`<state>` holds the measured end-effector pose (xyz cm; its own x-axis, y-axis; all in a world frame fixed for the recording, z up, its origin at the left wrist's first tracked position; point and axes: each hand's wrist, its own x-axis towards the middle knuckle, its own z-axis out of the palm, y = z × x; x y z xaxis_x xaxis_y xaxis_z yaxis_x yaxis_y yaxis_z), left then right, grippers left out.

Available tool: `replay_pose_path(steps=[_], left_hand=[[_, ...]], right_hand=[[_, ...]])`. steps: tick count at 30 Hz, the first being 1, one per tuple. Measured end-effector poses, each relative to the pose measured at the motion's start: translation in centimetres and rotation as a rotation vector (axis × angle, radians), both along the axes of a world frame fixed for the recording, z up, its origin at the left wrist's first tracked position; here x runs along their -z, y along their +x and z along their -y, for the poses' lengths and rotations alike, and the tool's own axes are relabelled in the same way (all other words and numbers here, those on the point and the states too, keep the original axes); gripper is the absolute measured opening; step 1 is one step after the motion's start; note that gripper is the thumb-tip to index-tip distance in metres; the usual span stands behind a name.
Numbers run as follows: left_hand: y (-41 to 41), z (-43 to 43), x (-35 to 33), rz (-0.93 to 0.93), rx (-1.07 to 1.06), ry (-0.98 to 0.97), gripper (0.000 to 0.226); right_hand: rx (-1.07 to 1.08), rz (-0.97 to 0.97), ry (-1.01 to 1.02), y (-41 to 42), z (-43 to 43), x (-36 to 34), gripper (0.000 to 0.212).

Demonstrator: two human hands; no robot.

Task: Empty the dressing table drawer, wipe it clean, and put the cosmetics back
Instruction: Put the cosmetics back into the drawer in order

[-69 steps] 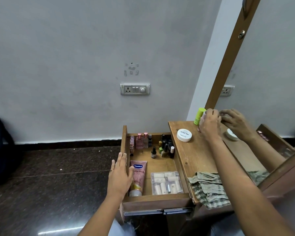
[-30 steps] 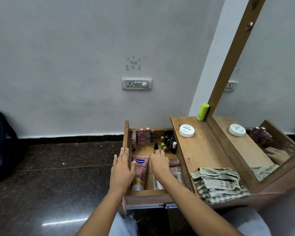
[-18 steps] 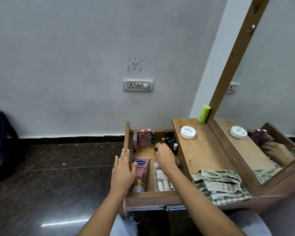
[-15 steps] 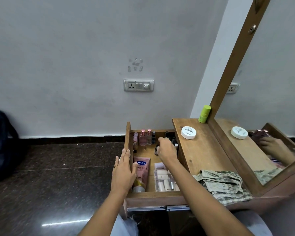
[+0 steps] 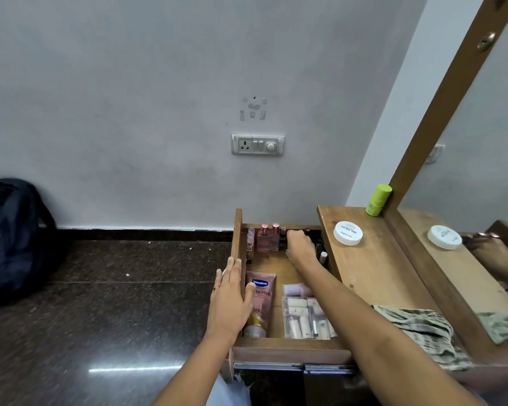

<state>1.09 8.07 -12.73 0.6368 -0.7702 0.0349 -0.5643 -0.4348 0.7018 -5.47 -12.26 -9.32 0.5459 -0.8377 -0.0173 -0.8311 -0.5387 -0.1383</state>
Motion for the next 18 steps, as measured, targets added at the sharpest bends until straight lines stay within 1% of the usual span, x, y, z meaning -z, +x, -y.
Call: replay_pose_path(steps=[8, 14, 18], left_hand=[[0.1, 0.1, 0.3, 0.004, -0.006, -0.012, 0.065], [0.2, 0.2, 0.4, 0.007, -0.001, -0.005, 0.065], [0.1, 0.3, 0.3, 0.016, -0.007, 0.006, 0.066]], right_hand=[[0.053, 0.07, -0.011, 1.5, 1.3, 0.1, 0.019], [0.068, 0.057, -0.024, 1.9, 1.7, 0.1, 0.022], [0.067, 0.112, -0.025, 1.6, 1.2, -0.3, 0.025]])
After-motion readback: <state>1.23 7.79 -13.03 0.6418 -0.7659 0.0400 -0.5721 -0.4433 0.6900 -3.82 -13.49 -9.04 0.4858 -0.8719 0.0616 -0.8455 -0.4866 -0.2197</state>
